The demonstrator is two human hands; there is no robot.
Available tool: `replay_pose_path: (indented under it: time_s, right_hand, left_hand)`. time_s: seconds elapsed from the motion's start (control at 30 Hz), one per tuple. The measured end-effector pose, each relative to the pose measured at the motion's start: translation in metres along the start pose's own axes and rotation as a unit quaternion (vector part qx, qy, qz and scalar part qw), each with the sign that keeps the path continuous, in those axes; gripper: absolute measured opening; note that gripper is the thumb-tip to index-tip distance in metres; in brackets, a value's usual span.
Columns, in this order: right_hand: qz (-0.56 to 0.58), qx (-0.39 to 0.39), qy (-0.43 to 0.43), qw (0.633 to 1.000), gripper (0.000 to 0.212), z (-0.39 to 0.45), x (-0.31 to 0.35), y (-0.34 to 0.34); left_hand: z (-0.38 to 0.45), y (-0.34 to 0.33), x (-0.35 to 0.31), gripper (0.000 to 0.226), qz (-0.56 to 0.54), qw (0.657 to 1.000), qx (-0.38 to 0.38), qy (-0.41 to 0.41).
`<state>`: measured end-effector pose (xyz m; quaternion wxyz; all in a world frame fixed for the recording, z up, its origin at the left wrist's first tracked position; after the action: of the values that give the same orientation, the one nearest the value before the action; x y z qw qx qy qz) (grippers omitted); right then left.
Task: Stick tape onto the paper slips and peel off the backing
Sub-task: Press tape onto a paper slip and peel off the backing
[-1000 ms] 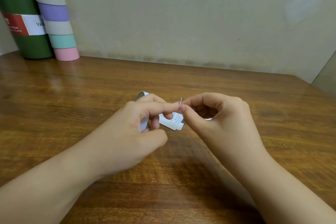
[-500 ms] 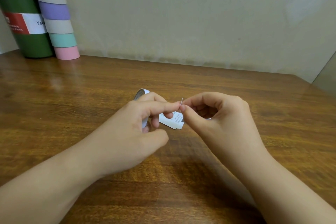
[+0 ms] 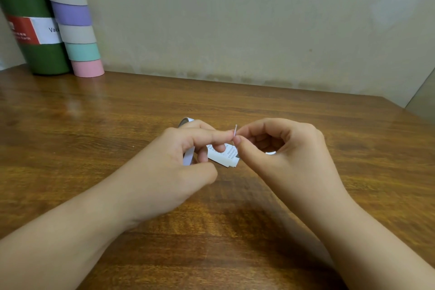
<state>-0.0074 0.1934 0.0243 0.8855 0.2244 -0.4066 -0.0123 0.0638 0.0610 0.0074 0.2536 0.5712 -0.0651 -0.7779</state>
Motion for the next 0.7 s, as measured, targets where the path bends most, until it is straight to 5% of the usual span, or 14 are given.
replay_pose_path:
  time_s: [0.7]
  right_hand:
    - [-0.045,-0.036,0.054,0.997,0.009,-0.0006,0.0001,0.001]
  left_hand:
    - [-0.0004,-0.0014,0.0001,0.052,0.004,1.0,0.004,0.003]
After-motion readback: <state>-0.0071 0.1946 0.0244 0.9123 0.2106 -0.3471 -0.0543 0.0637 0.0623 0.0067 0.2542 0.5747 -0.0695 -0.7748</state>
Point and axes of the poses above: each hand's wrist, its own z-axis towards the middle knuckle, its own y-axis out of the back of the hand, x = y × z, the point moved 5 cm from there along z, towards the middle knuckle, and after that the axes turned 6 degrees about -x, right-handed, at the moved point
